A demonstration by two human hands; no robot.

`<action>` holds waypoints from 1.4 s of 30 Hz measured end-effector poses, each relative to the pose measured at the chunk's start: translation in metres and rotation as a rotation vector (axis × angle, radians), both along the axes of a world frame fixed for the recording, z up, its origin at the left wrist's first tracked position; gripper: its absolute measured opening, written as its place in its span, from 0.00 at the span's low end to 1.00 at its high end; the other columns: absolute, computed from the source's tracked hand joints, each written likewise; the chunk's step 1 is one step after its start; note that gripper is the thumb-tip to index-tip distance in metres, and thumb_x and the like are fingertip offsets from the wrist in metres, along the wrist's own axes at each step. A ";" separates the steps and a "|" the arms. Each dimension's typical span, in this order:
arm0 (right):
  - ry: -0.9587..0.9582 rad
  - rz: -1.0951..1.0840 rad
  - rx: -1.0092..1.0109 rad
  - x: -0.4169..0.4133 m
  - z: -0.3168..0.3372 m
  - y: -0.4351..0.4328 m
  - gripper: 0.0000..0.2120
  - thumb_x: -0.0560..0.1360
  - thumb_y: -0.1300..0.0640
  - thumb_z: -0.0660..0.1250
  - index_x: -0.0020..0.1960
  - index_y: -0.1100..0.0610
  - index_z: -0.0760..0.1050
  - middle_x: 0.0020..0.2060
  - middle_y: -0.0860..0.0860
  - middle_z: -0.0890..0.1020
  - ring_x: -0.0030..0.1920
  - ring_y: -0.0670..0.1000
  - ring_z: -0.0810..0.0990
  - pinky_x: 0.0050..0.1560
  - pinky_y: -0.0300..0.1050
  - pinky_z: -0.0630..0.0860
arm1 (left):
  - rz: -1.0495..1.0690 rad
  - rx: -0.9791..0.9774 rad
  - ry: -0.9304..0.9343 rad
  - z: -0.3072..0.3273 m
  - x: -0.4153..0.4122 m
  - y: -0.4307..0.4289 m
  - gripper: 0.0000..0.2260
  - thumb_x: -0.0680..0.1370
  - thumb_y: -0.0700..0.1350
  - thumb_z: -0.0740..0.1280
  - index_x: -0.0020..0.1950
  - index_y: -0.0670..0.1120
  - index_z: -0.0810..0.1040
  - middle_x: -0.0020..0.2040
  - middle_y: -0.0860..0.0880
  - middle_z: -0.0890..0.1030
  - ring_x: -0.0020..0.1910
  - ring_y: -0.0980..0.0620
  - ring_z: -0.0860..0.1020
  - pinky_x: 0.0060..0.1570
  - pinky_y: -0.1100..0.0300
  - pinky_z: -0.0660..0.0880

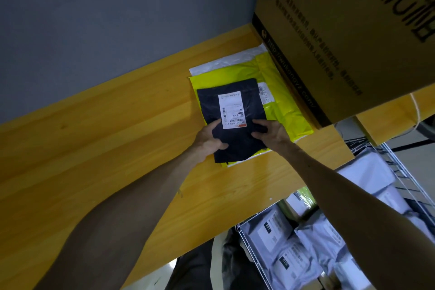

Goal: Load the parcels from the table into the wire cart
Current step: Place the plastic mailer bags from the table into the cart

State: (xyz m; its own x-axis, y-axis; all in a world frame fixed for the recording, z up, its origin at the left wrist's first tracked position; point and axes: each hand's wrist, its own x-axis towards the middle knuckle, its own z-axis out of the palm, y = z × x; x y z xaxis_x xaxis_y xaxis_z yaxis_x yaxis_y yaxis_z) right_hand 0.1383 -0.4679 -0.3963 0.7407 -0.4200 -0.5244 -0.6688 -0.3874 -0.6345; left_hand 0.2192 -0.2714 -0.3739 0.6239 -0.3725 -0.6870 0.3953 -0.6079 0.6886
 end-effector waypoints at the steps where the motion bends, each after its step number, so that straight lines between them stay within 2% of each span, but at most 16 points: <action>1: 0.002 -0.001 -0.021 -0.002 0.003 0.003 0.23 0.73 0.60 0.74 0.68 0.52 0.77 0.62 0.56 0.80 0.58 0.57 0.81 0.56 0.53 0.79 | 0.000 0.004 -0.013 0.001 -0.002 0.003 0.39 0.70 0.32 0.76 0.77 0.52 0.66 0.70 0.51 0.73 0.64 0.54 0.72 0.58 0.65 0.70; 4: -0.002 0.041 -0.132 -0.009 0.017 0.013 0.23 0.74 0.56 0.73 0.69 0.49 0.75 0.63 0.54 0.80 0.60 0.56 0.80 0.57 0.47 0.77 | 0.019 0.005 -0.075 0.008 -0.008 0.011 0.34 0.72 0.34 0.75 0.75 0.50 0.69 0.70 0.50 0.73 0.68 0.52 0.71 0.58 0.68 0.68; 8: -0.030 0.062 -0.181 -0.017 0.038 0.025 0.24 0.75 0.53 0.72 0.70 0.48 0.74 0.62 0.56 0.80 0.61 0.57 0.79 0.56 0.44 0.73 | 0.073 -0.044 -0.156 0.026 -0.018 0.017 0.31 0.73 0.33 0.74 0.74 0.48 0.71 0.69 0.51 0.74 0.64 0.54 0.74 0.60 0.66 0.71; 11: -0.116 0.031 -0.111 -0.027 0.055 0.032 0.24 0.75 0.56 0.73 0.70 0.51 0.75 0.61 0.56 0.81 0.60 0.56 0.79 0.57 0.43 0.74 | 0.088 -0.071 -0.200 0.043 -0.026 0.025 0.31 0.72 0.31 0.74 0.73 0.48 0.73 0.68 0.51 0.76 0.62 0.56 0.75 0.57 0.67 0.71; 14: -0.194 0.025 -0.057 -0.035 0.075 0.038 0.25 0.73 0.61 0.74 0.69 0.53 0.75 0.59 0.56 0.82 0.58 0.55 0.80 0.54 0.41 0.74 | 0.117 -0.106 -0.232 0.062 -0.037 0.035 0.32 0.71 0.30 0.74 0.72 0.46 0.73 0.69 0.48 0.76 0.65 0.52 0.76 0.63 0.62 0.73; 17: -0.249 0.018 0.038 -0.040 0.099 0.048 0.28 0.72 0.66 0.74 0.69 0.53 0.75 0.60 0.54 0.81 0.60 0.53 0.79 0.57 0.44 0.77 | 0.143 -0.123 -0.255 0.086 -0.050 0.049 0.31 0.72 0.28 0.73 0.73 0.45 0.72 0.67 0.49 0.76 0.63 0.52 0.76 0.63 0.63 0.73; 20: -0.297 0.057 0.054 -0.048 0.122 0.059 0.28 0.70 0.68 0.74 0.69 0.55 0.75 0.58 0.51 0.80 0.58 0.50 0.79 0.56 0.39 0.75 | 0.179 -0.138 -0.288 0.111 -0.065 0.061 0.30 0.73 0.27 0.71 0.73 0.45 0.72 0.68 0.47 0.76 0.64 0.51 0.76 0.64 0.61 0.72; 26: -0.344 0.103 0.003 -0.068 0.157 0.081 0.29 0.70 0.66 0.75 0.69 0.52 0.75 0.61 0.54 0.81 0.61 0.54 0.79 0.62 0.49 0.76 | 0.174 -0.119 -0.369 0.149 -0.095 0.087 0.30 0.74 0.28 0.70 0.74 0.46 0.70 0.69 0.48 0.75 0.65 0.55 0.73 0.59 0.70 0.70; 28: -0.364 0.110 -0.028 -0.072 0.168 0.090 0.29 0.70 0.65 0.75 0.70 0.52 0.75 0.62 0.54 0.80 0.62 0.54 0.78 0.63 0.48 0.76 | 0.170 -0.113 -0.401 0.158 -0.100 0.095 0.30 0.74 0.28 0.70 0.74 0.45 0.70 0.69 0.43 0.74 0.66 0.50 0.74 0.58 0.71 0.69; 31: -0.372 0.132 -0.100 -0.074 0.189 0.105 0.30 0.71 0.64 0.74 0.71 0.52 0.73 0.64 0.53 0.79 0.63 0.53 0.78 0.59 0.39 0.72 | 0.175 -0.112 -0.451 0.176 -0.103 0.106 0.30 0.74 0.29 0.71 0.74 0.46 0.70 0.65 0.40 0.76 0.64 0.43 0.76 0.55 0.73 0.68; 34: -0.396 0.140 -0.153 -0.076 0.209 0.126 0.30 0.73 0.64 0.73 0.73 0.52 0.71 0.64 0.55 0.78 0.63 0.54 0.77 0.53 0.33 0.68 | 0.137 -0.128 -0.486 0.188 -0.100 0.126 0.30 0.73 0.28 0.71 0.74 0.45 0.70 0.67 0.41 0.76 0.60 0.50 0.77 0.50 0.77 0.69; 37: -0.417 0.078 -0.180 -0.086 0.221 0.149 0.29 0.73 0.64 0.72 0.73 0.52 0.71 0.65 0.55 0.77 0.64 0.55 0.77 0.57 0.39 0.72 | 0.090 -0.158 -0.528 0.198 -0.097 0.146 0.30 0.73 0.28 0.71 0.73 0.44 0.71 0.66 0.47 0.77 0.58 0.56 0.74 0.47 0.81 0.68; 42: -0.443 -0.033 -0.193 -0.111 0.233 0.191 0.29 0.73 0.64 0.72 0.72 0.52 0.71 0.67 0.54 0.76 0.64 0.54 0.76 0.61 0.44 0.74 | -0.001 -0.215 -0.586 0.211 -0.101 0.182 0.31 0.73 0.29 0.72 0.73 0.48 0.72 0.65 0.51 0.78 0.58 0.58 0.76 0.53 0.74 0.71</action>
State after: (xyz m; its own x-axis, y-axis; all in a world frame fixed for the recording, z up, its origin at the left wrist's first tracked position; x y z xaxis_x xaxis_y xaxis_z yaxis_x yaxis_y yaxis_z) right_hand 0.0271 -0.2766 -0.1628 0.8595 -0.5060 -0.0715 -0.3647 -0.5093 -0.7794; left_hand 0.1183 -0.0897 -0.1627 0.8741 -0.4651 -0.1402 -0.0856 -0.4317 0.8980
